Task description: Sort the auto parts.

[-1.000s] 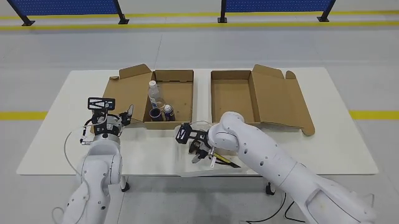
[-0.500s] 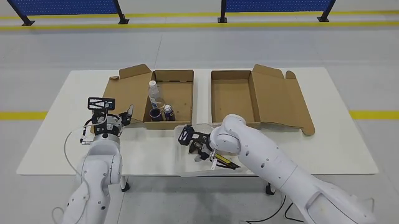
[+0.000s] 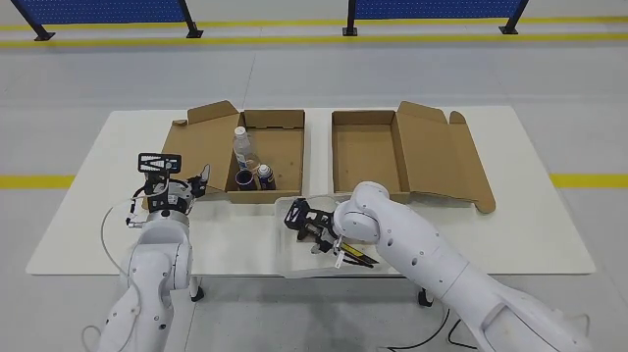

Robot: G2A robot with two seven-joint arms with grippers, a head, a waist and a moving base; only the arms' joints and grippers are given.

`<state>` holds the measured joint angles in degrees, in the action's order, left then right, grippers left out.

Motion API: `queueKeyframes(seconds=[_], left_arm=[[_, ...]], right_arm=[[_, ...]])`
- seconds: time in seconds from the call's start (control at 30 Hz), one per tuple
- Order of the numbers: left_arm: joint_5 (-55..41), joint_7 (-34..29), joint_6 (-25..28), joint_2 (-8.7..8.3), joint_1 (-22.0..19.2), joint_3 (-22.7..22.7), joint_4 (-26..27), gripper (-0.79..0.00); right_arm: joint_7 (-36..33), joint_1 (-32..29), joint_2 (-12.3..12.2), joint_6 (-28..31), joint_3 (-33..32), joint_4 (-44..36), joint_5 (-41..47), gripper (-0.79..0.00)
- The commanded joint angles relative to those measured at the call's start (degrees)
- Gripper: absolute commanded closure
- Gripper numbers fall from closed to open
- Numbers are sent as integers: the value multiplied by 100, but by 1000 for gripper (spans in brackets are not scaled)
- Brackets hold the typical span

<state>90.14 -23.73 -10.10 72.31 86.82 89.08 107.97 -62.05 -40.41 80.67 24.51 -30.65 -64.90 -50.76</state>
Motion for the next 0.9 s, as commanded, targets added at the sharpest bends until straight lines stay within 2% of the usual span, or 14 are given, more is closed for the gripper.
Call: queueKeyframes(seconds=[0.0,0.57,0.87], left_arm=[[0,0,0,0,0,0,0,-785],[0,0,0,0,0,0,0,-785],[0,0,0,0,0,0,0,-785]], right_arm=[[-10,6,7,0,3,18,-16,-511],[4,35,99,48,46,250,-73,-477],[19,72,155,75,69,372,-105,-413]])
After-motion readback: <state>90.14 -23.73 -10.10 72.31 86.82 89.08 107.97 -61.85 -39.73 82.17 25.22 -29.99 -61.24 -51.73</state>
